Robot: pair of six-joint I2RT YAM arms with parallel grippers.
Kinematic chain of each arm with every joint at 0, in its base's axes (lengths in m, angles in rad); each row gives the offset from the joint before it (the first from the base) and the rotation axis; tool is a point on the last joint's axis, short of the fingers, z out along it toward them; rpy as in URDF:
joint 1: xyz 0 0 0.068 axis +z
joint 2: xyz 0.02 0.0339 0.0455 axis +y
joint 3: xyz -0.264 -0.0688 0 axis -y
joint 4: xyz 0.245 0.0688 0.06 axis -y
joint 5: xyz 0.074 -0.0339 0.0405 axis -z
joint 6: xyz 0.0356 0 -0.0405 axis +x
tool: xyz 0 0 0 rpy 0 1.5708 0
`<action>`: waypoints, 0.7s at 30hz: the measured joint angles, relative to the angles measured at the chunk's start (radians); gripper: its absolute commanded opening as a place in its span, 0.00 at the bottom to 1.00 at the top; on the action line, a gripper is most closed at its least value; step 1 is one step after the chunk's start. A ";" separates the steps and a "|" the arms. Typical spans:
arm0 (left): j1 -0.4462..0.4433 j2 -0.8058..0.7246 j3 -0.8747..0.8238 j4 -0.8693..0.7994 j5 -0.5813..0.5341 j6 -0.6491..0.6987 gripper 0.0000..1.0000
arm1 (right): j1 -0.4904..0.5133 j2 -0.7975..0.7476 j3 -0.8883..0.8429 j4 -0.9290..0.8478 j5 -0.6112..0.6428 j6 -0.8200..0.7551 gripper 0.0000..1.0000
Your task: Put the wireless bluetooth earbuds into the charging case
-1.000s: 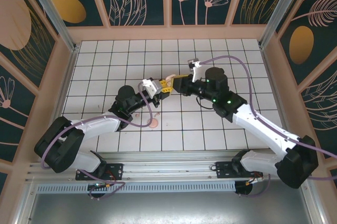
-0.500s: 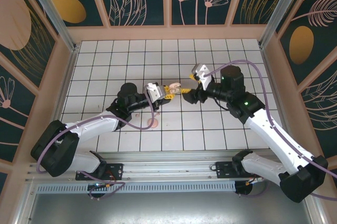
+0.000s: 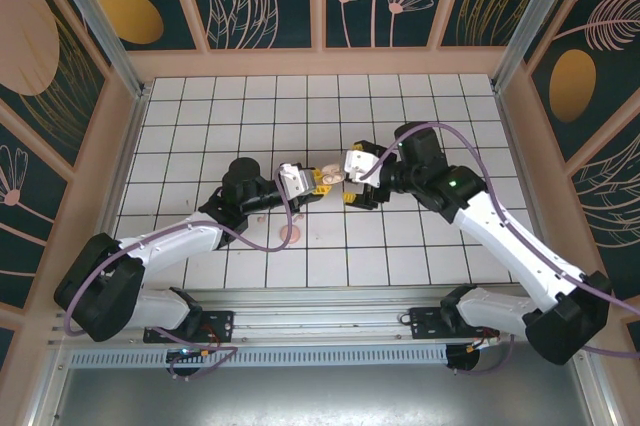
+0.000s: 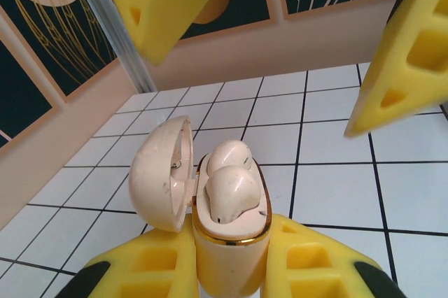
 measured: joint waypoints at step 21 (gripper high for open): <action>-0.001 -0.013 0.000 -0.012 0.002 0.000 0.12 | 0.013 0.126 0.045 -0.018 -0.052 -0.123 0.59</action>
